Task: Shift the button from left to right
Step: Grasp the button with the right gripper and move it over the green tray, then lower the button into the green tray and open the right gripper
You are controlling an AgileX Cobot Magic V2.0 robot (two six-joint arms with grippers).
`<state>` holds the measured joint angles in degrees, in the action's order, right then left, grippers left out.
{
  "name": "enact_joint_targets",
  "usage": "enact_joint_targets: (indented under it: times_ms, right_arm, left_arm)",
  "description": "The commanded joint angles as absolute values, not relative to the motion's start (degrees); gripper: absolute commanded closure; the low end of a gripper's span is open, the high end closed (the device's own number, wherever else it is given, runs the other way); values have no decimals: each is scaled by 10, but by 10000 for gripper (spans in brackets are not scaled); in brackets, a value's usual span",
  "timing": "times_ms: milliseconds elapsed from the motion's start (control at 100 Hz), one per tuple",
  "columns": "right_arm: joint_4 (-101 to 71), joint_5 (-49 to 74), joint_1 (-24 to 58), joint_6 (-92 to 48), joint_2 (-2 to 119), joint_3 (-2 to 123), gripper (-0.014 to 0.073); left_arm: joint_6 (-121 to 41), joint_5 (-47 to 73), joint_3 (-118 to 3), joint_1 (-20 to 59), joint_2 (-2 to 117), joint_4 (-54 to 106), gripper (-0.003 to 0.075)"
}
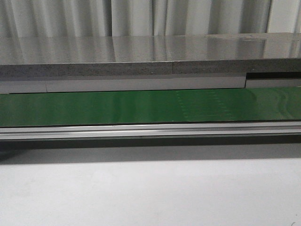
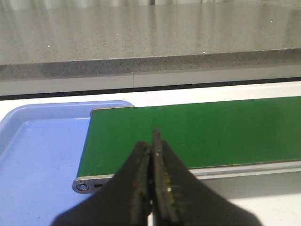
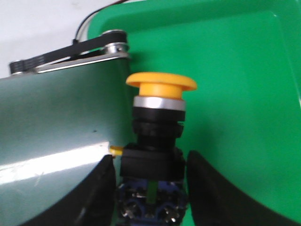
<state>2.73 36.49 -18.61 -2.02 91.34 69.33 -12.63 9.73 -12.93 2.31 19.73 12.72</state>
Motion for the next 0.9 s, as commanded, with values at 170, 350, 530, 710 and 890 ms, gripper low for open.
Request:
enact_joint_targets:
  times_ms: [170, 350, 530, 710, 890]
  right_arm:
    - [37, 295, -237, -25, 932, 713, 421]
    - [37, 286, -240, -25, 974, 713, 421]
    - [37, 285, -240, -25, 1012, 713, 421]
    - [32, 284, -240, -25, 1032, 713, 417]
    - [28, 281, -240, -25, 1038, 713, 281]
  left_arm:
    - [-127, 54, -144, 28, 200, 135, 741]
    - [-127, 54, -144, 28, 200, 135, 741]
    - [-127, 54, -144, 28, 200, 135, 741]
    - [-127, 54, -144, 28, 200, 135, 741]
    - [-127, 54, -144, 28, 200, 135, 741]
